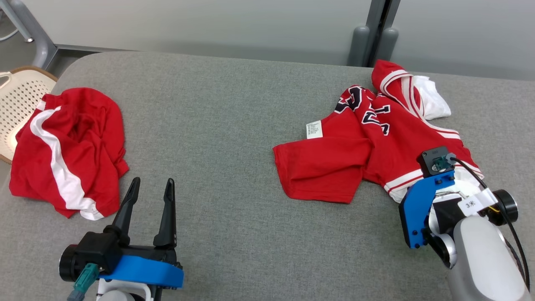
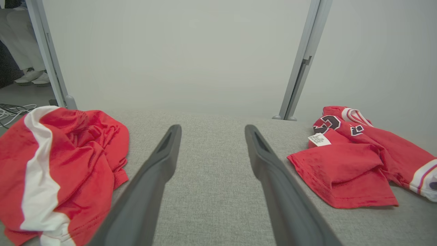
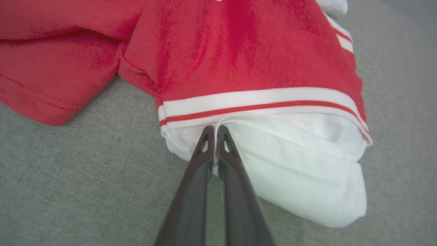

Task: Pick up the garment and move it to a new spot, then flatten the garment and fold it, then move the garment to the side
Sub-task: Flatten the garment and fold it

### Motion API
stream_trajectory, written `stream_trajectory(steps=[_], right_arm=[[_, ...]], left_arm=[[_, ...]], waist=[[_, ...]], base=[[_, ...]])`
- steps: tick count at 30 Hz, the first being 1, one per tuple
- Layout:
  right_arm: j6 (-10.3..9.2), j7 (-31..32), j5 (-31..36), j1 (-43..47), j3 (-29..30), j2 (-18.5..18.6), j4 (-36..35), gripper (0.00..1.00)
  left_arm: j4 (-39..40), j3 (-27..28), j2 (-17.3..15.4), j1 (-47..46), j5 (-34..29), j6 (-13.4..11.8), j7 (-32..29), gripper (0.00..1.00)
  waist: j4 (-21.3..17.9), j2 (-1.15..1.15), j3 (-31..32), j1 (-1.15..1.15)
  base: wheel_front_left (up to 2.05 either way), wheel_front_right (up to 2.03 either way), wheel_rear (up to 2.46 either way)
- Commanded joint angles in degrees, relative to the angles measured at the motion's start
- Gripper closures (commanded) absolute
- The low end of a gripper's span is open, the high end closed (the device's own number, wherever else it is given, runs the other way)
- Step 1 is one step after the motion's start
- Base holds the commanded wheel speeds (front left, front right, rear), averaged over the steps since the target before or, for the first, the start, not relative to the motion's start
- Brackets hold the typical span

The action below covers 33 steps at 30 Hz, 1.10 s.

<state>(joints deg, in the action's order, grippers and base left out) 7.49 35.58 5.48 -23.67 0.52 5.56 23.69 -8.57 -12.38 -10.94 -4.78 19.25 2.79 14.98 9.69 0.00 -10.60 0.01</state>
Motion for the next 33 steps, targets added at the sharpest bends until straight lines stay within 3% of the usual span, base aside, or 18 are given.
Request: stream_trajectory(steps=[1, 10, 14, 15, 19, 23, 29, 33], right_arm=[[0.01, -0.5, -0.5, 1.4, 0.0, -0.2, -1.4, 1.00], [0.01, -4.1, -3.7, 11.4, 2.1, -2.1, -12.8, 1.00], [0.01, -6.6, -9.9, 20.2, 5.1, -2.6, -19.1, 1.00], [0.02, -6.9, -12.6, 22.5, 5.6, -2.7, -19.9, 0.00], [0.02, -6.3, -19.6, 30.2, 6.5, -2.7, -22.3, 0.00], [0.02, -4.8, -20.1, 33.6, 9.4, -2.6, -25.6, 0.00], [0.02, -10.5, -18.7, 29.2, 15.1, -2.6, -30.9, 0.00], [0.02, -16.0, -15.7, 25.1, 14.3, -2.7, -30.8, 0.00]], left_arm=[[0.1, 0.1, 0.0, 0.4, 0.1, -0.3, 0.2, 0.00], [0.5, -0.4, -0.5, 1.1, 0.1, -0.2, 0.2, 0.00], [0.7, -0.4, -0.8, 1.8, 0.4, -0.6, 0.0, 0.00], [0.8, -0.3, -0.9, 2.0, 0.4, -0.7, 0.0, 0.00], [1.4, 0.0, -1.3, 2.8, 0.6, -1.1, 0.0, 0.00], [1.9, 0.0, -1.4, 2.8, 0.6, -1.5, -0.1, 0.00], [2.0, -0.5, -1.2, 2.7, 0.6, -1.8, -0.1, 0.00], [1.7, -0.9, -1.1, 3.2, 0.7, -1.9, -0.1, 0.00]], waist=[[-0.4, 0.00, 0.4, -0.01], [-2.6, 0.00, 2.6, -0.01], [-3.4, 0.00, 3.2, -0.01], [-3.6, 0.00, 3.2, -0.01], [-5.1, 0.00, 3.2, -0.01], [-6.5, 0.00, 3.2, -0.01], [-7.6, 0.00, 3.9, -0.01], [-7.9, 0.00, 4.8, -0.01]], base=[[0.00, 0.00, 0.00], [0.00, 0.00, 0.00], [0.00, 0.00, 0.00], [0.00, 0.00, 0.00], [0.00, 0.00, 0.00], [0.00, 0.00, 0.00], [0.00, 0.00, 0.00], [0.00, 0.00, 0.00]])
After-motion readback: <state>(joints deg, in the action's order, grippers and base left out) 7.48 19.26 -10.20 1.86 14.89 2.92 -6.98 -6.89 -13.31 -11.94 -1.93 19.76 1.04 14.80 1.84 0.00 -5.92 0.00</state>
